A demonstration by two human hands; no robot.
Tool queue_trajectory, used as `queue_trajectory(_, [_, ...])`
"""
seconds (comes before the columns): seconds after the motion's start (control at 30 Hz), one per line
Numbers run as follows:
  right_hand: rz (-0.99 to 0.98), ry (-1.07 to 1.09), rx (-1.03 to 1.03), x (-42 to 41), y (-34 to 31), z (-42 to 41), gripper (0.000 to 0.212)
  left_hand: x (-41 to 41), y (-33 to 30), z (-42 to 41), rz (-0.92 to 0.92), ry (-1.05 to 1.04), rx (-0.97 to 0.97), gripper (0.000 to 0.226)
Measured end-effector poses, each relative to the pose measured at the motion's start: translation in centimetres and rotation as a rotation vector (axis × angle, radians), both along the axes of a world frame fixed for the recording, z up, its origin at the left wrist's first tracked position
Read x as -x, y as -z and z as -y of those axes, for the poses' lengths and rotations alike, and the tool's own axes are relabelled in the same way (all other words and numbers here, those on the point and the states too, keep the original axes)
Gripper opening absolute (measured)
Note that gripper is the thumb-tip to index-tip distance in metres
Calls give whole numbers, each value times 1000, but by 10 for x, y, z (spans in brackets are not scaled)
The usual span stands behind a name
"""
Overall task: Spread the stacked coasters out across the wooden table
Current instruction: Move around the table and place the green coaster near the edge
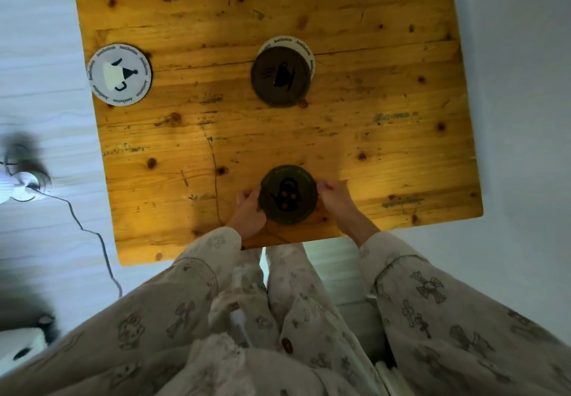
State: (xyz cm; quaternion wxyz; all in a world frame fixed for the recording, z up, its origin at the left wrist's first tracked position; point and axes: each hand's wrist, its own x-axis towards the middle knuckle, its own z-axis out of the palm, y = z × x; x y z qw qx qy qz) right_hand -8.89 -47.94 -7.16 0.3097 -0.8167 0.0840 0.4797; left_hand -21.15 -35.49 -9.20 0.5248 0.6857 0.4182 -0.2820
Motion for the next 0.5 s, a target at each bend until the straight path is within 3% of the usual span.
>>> queue_trajectory(0.5, [16, -48, -56, 21, 4, 17, 39, 11, 4, 3, -58, 30, 37, 59])
